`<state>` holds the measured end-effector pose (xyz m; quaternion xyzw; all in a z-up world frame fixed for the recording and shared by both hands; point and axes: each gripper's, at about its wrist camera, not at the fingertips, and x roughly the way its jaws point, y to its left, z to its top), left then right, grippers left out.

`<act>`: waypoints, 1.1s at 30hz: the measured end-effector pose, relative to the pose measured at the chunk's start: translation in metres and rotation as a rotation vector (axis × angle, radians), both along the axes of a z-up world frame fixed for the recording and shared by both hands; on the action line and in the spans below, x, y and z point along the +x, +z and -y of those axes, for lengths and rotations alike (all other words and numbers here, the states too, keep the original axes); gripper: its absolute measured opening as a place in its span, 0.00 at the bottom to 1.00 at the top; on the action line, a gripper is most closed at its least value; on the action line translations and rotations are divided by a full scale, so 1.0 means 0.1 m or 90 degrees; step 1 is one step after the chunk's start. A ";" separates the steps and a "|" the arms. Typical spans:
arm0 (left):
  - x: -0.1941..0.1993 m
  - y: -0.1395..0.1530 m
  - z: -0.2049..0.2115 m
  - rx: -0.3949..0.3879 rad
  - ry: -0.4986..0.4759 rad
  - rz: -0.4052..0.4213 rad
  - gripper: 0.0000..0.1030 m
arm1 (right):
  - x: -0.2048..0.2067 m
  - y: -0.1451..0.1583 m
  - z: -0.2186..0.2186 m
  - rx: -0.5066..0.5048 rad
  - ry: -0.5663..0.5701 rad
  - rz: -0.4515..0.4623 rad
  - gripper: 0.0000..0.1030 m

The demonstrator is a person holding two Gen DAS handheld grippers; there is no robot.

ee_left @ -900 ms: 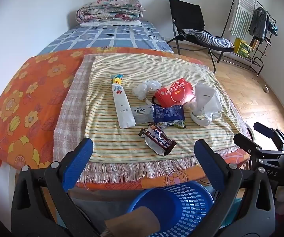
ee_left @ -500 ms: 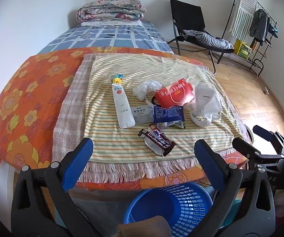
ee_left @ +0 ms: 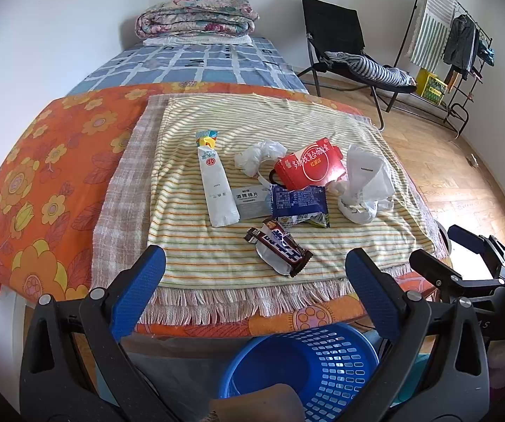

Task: Collect trash

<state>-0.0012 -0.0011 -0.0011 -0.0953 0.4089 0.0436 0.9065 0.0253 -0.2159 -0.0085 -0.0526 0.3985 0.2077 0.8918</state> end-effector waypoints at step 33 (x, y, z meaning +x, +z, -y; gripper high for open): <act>0.01 -0.02 0.01 -0.001 0.000 -0.001 1.00 | 0.02 -0.08 0.00 0.005 -0.006 -0.029 1.00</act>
